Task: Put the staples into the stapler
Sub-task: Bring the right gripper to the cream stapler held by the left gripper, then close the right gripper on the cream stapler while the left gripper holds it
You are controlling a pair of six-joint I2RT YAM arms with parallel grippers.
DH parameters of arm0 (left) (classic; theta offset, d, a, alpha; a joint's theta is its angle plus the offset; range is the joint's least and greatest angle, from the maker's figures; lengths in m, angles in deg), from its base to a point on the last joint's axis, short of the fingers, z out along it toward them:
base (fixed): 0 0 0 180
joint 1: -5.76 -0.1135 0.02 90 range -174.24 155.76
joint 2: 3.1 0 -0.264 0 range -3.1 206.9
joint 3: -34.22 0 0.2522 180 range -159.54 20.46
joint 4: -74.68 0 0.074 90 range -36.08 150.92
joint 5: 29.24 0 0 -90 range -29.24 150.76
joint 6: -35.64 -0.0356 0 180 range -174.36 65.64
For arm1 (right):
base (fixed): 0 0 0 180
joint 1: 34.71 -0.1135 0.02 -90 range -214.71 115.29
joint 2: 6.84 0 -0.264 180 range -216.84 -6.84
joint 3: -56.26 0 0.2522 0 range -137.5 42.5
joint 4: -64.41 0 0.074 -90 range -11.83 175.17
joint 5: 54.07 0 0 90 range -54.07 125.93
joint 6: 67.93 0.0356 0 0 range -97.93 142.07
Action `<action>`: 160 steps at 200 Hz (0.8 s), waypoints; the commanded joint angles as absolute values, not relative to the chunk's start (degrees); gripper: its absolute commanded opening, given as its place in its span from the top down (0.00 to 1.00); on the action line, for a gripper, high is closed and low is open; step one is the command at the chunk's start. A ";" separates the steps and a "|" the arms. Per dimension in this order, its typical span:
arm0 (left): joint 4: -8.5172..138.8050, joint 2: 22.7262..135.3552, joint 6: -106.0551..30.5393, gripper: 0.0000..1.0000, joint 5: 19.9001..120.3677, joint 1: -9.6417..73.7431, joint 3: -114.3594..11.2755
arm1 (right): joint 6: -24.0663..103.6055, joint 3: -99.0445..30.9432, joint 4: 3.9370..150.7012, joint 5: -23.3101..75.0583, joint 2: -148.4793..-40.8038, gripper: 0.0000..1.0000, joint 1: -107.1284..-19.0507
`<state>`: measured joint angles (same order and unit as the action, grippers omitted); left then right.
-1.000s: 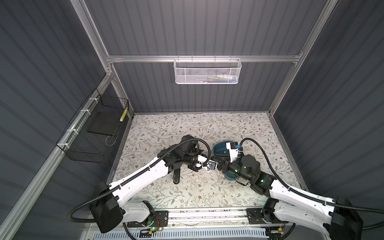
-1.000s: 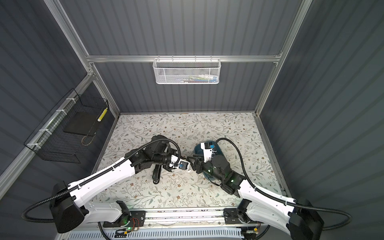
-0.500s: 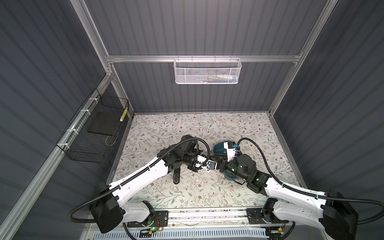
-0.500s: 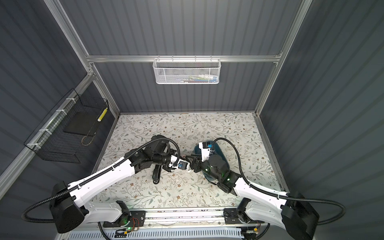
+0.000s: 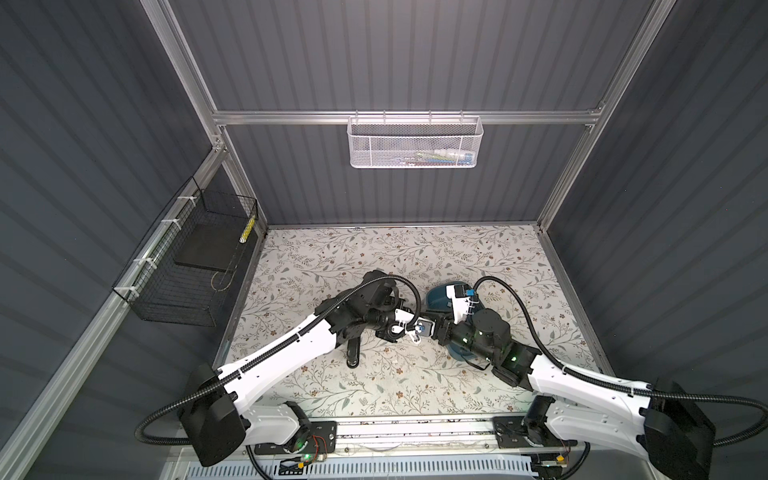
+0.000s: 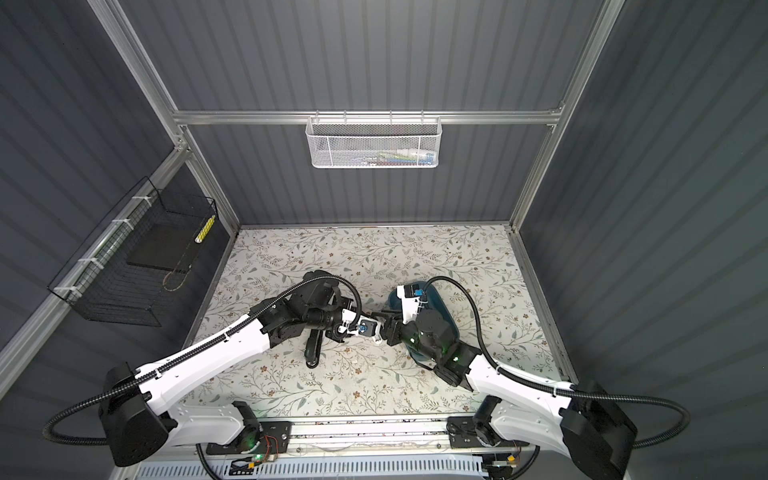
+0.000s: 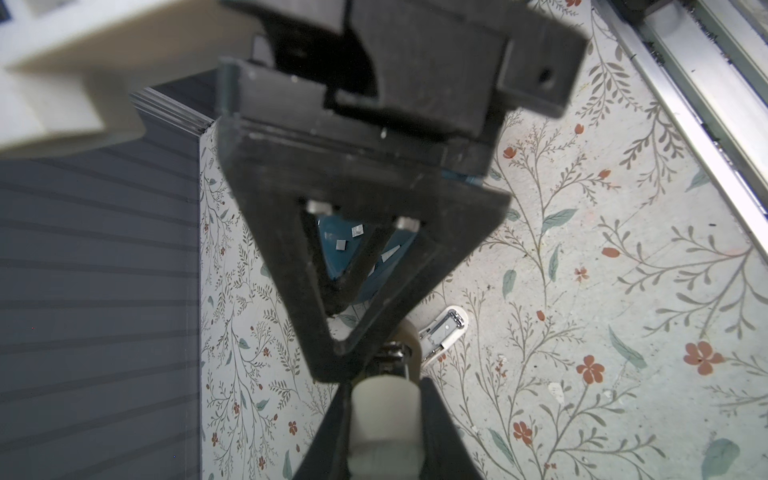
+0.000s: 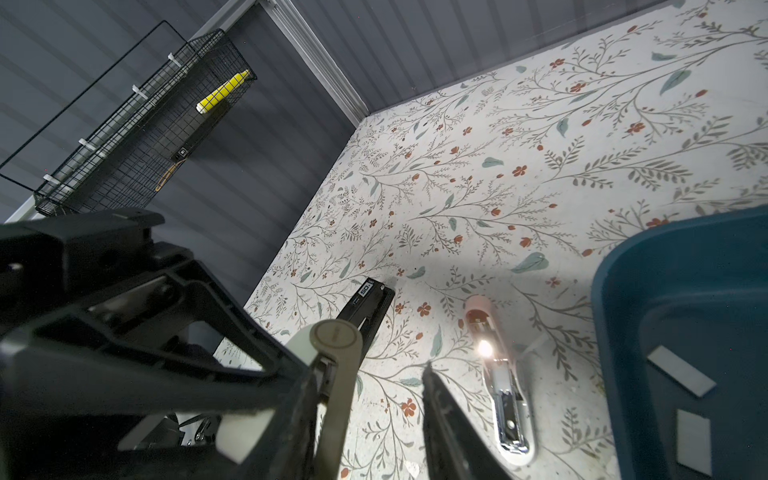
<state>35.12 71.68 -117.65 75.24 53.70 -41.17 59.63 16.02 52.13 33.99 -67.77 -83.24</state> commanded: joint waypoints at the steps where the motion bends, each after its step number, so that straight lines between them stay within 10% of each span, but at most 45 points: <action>1: 37.15 70.92 -116.31 1.00 73.79 53.73 -42.16 | 60.04 16.05 51.85 32.26 -66.88 0.56 -84.36; 160: 36.94 66.46 -114.63 1.00 87.39 49.98 -41.97 | 60.98 17.06 46.97 34.75 -76.72 0.70 -84.63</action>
